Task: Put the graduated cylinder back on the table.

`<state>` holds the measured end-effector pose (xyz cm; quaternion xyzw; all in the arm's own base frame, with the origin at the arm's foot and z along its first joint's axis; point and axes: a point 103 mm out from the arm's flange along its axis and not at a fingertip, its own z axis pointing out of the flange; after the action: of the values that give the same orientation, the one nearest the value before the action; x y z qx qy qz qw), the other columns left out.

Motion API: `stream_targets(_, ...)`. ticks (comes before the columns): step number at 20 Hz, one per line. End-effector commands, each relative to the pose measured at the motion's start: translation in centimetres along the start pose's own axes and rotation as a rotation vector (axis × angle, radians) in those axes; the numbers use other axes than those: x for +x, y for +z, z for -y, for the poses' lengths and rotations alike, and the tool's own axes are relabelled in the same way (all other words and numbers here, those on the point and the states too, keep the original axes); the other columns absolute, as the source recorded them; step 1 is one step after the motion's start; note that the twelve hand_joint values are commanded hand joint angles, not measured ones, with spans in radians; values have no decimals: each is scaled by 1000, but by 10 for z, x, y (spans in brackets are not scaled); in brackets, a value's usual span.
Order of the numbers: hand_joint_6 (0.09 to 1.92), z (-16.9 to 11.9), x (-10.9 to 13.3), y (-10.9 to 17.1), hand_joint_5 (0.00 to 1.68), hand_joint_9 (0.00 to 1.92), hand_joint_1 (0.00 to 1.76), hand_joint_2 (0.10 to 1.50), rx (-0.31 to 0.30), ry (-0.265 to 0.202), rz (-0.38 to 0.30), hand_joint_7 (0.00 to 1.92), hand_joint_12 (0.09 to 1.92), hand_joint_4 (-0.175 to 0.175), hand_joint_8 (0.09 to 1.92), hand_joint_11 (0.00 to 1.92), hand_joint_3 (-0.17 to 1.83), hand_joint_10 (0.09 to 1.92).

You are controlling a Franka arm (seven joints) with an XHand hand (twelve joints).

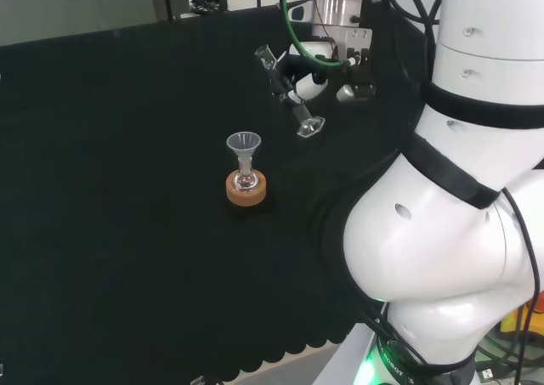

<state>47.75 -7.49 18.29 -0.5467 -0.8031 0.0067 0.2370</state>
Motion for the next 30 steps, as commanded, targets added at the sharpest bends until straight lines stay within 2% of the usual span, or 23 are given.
stream_targets(1, 1008, -30, -19, 1, 967, 1356, 1260, 1113, -123, -56, -99, 1000, 870, -175, 1002, 1074, 1, 118)
stream_targets(4, 1009, -41, -25, 3, 967, 1355, 1260, 1114, -173, -72, -127, 999, 871, -175, 1003, 1074, 1, 117)
stream_targets(9, 1011, -63, -32, 12, 966, 1354, 1260, 1114, -213, -101, -173, 998, 871, -175, 1004, 1075, 1, 116)
stream_targets(17, 1027, -85, -45, 28, 955, 1338, 1258, 1119, -226, -157, -245, 986, 874, -175, 1021, 1033, 1, 106)
stream_targets(26, 1046, -105, -52, 31, 943, 1322, 1255, 1125, -262, -183, -259, 972, 887, -175, 1042, 1014, 2, 99)
stream_targets(30, 1051, -108, -58, 31, 940, 1318, 1254, 1127, -309, -181, -267, 969, 890, -175, 1047, 1011, 2, 97)
